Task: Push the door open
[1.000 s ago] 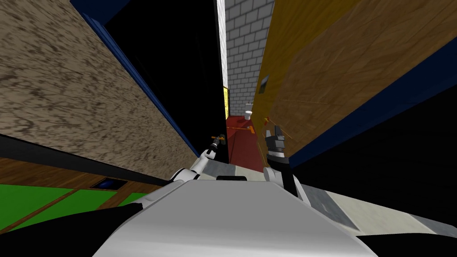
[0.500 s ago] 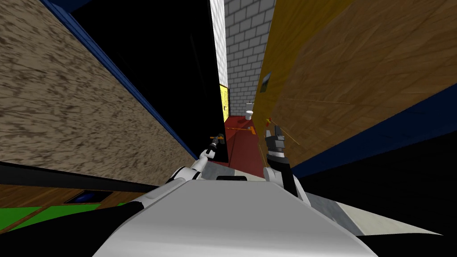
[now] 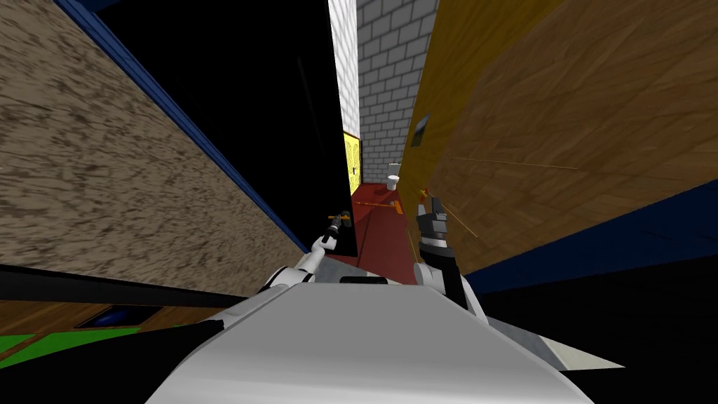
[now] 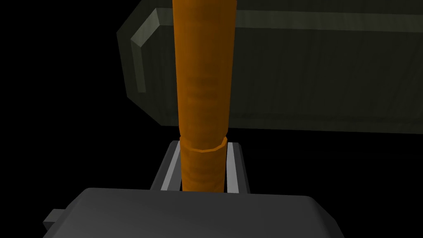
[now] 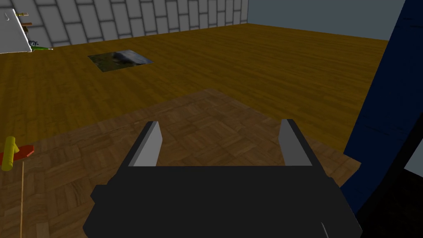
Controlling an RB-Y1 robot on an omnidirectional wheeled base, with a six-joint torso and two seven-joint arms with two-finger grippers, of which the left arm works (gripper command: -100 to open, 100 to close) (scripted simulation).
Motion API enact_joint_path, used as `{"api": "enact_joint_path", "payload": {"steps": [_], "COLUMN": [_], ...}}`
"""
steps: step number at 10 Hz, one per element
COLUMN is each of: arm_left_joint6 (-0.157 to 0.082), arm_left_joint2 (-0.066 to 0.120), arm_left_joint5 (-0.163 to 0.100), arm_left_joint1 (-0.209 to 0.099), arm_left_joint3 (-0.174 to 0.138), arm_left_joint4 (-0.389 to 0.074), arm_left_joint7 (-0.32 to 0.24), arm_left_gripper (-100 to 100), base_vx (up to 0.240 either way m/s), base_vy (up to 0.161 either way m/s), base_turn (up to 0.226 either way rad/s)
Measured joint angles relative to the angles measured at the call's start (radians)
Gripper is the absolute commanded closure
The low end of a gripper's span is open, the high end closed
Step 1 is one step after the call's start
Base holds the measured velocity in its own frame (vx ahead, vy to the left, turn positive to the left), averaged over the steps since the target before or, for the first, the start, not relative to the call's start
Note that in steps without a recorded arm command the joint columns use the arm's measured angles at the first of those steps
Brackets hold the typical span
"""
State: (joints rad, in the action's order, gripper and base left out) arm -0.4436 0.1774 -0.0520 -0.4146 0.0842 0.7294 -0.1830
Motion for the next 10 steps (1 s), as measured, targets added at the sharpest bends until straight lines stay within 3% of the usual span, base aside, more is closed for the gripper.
{"api": "enact_joint_path", "payload": {"steps": [2,4,6,9,10], "arm_left_joint6": [-0.025,0.006,-0.003,-0.004,-0.007], "arm_left_joint2": [0.012,0.019,0.026,0.030,0.030], "arm_left_joint5": [-0.010,-0.013,-0.017,-0.025,-0.028], "arm_left_joint1": [-0.036,0.007,-0.011,-0.003,-0.018], "arm_left_joint3": [-0.029,-0.047,-0.060,-0.093,-0.108], "arm_left_joint4": [-0.065,0.014,-0.015,-0.024,-0.050], "arm_left_joint7": [0.004,0.013,0.016,0.031,0.039], "arm_left_gripper": [100,100,100,100,100], "base_vx": [0.152,0.159,0.074,0.128,0.182], "base_vy": [-0.111,-0.117,-0.061,-0.122,-0.126], "base_turn": [0.047,0.057,0.027,0.082,0.062]}}
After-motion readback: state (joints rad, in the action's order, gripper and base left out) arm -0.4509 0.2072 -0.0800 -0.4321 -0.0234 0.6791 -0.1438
